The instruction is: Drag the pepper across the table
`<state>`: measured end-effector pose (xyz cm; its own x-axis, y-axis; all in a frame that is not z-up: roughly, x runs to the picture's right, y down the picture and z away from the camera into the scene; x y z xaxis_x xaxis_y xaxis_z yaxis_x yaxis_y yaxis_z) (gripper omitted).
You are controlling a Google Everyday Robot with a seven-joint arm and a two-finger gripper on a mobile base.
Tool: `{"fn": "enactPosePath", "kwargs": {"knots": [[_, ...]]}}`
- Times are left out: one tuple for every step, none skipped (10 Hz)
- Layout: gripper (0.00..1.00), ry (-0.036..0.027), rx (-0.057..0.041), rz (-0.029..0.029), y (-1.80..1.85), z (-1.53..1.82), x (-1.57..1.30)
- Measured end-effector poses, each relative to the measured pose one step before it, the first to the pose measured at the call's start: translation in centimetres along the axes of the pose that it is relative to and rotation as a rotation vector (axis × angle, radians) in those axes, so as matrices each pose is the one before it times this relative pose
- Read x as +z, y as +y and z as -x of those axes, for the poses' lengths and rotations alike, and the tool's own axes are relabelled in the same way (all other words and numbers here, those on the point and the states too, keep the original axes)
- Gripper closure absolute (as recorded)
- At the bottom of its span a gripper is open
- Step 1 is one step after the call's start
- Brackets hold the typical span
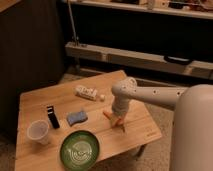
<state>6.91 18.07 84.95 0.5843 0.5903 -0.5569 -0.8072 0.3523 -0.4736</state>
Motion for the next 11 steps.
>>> {"fn": "enactPosePath", "kwargs": {"knots": [[0.58,0.00271,0.00252,-0.00043,-0.073,-0.121,0.087],[0.65,0.00037,0.00340,-0.00051,-0.034,-0.051,-0.002],[0.67,0.00046,0.00147,-0.00148,0.035,0.039,0.005],[0.67,-0.00114,0.00128,-0.00158,-0.010,0.045,-0.088],[0.67,-0.00008,0.00228,-0.00139,-0.051,0.001,-0.028],[0.67,-0.00223,0.00233,-0.00126,-0.062,0.112,-0.093],[0.67,-0.00080,-0.00054,-0.00038,0.013,0.093,-0.023],[0.67,-0.00285,-0.00076,-0.00035,0.026,0.225,-0.081],[0.67,-0.00323,-0.00562,0.00061,0.154,0.438,0.002],[0.67,-0.00323,-0.00678,0.00016,0.155,0.369,-0.066],[0.67,-0.00581,-0.00731,0.00128,0.130,0.557,-0.064]]}}
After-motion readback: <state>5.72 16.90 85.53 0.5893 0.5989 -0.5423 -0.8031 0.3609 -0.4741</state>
